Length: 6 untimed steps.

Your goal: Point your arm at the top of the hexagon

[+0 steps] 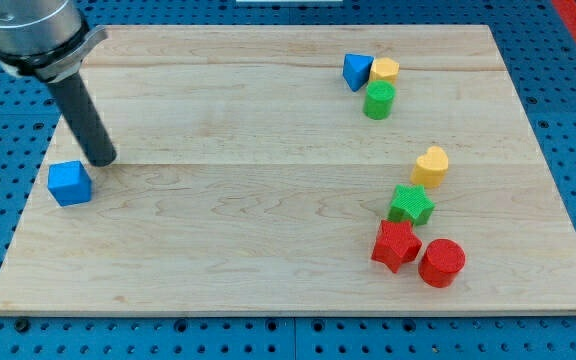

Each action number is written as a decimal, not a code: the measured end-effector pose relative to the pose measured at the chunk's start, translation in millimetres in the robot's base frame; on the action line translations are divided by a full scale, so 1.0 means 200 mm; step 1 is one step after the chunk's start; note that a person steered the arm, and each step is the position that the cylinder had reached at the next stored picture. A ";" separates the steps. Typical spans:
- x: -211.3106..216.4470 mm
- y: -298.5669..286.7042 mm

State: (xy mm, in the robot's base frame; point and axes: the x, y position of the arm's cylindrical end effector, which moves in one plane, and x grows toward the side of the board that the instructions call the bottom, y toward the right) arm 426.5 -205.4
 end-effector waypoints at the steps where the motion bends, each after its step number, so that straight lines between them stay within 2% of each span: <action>1: -0.06 -0.19; 2: 0.16 -0.33; 3: 0.28 -0.14; 4: 0.18 -0.15; 5: -0.32 0.13; 6: -0.83 0.53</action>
